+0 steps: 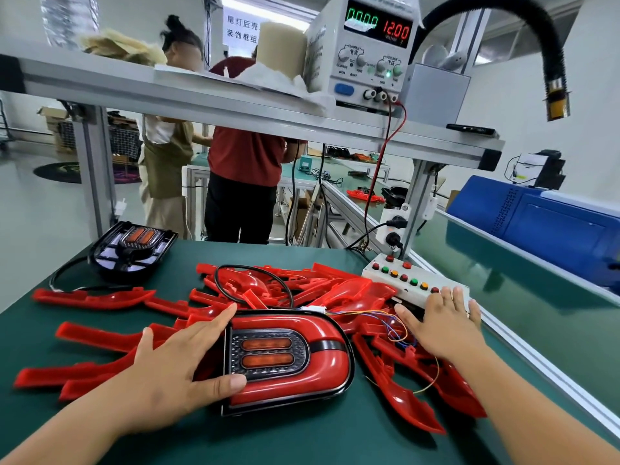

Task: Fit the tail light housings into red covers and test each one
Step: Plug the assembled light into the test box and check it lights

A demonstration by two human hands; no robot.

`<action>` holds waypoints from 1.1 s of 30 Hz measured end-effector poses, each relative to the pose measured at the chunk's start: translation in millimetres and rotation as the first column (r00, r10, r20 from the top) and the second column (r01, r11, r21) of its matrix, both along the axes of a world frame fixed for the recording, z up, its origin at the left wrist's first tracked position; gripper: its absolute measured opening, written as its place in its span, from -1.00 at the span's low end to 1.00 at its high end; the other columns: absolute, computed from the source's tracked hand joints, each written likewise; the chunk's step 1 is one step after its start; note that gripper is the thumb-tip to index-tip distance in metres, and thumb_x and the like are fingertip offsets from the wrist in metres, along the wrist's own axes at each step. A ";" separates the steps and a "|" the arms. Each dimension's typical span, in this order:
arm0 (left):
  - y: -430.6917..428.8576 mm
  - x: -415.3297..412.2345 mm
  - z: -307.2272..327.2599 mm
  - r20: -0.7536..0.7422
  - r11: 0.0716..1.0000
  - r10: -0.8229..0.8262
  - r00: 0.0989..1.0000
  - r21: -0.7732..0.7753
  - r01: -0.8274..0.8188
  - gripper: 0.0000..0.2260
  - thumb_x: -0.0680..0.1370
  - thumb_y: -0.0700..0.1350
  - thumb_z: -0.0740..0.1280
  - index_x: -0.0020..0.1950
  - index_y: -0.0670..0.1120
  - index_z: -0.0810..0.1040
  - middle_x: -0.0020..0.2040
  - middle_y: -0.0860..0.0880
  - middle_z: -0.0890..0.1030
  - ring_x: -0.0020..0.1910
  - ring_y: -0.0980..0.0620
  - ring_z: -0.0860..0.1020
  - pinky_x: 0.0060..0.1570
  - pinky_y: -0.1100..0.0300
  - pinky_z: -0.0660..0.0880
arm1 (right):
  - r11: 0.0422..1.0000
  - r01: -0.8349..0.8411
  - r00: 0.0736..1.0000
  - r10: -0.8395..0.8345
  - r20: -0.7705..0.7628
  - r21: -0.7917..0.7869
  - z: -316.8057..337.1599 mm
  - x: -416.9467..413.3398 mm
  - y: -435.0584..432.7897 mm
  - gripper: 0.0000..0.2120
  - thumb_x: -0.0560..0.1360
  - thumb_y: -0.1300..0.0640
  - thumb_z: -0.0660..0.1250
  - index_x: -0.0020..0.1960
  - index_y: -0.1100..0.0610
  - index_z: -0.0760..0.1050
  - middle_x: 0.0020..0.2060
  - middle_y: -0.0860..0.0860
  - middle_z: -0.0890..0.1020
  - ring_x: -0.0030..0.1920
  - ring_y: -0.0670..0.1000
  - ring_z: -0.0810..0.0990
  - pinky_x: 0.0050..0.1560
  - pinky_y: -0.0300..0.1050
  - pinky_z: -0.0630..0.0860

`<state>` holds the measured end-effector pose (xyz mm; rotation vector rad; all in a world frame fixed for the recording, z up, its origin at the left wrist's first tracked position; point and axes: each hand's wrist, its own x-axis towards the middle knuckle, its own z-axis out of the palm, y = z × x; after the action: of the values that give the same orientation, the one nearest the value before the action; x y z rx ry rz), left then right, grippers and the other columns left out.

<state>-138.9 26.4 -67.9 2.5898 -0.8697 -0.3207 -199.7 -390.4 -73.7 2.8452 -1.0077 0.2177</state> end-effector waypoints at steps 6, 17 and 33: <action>-0.1 1.1 -0.5 -0.003 1.000 0.003 1.000 0.011 -0.003 -0.11 0.13 0.70 -0.13 0.33 0.48 -0.46 0.47 0.37 -0.09 0.55 0.19 -0.03 0.43 -0.23 -0.39 | 1.000 0.001 1.000 -0.001 0.014 0.028 -1.5 -1.6 -0.5 0.04 0.38 -0.56 -0.21 0.52 0.22 0.13 0.58 0.14 0.06 0.58 0.11 -0.12 0.51 0.14 -0.18; -0.2 -0.2 -0.6 0.064 1.000 0.017 0.998 -0.022 -0.015 -0.15 0.21 0.66 -0.05 0.32 0.46 -0.44 0.50 0.33 -0.13 0.54 0.20 -0.04 0.39 -0.19 -0.45 | 1.000 -0.008 1.000 0.008 -0.010 0.000 2.6 -0.8 -1.7 0.26 0.14 -0.62 -0.40 0.52 0.22 0.14 0.56 0.12 0.12 0.58 0.11 -0.09 0.52 0.18 -0.17; -16.3 -2.5 -1.1 0.209 0.995 -0.097 0.973 -0.005 0.100 0.17 0.11 0.67 0.18 0.39 0.31 -0.55 0.35 0.41 -0.23 0.49 0.20 -0.07 0.36 -0.04 -0.54 | 0.998 -0.061 0.991 0.063 0.122 -0.022 13.7 0.2 -6.8 -0.50 0.51 -0.31 0.16 0.17 0.10 0.33 0.23 0.06 0.52 0.33 0.07 0.43 0.44 0.17 0.08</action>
<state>-141.3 10.0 -69.0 2.6042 -1.0706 -0.0688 -199.5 -397.2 -60.0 2.8795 -0.9340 0.4100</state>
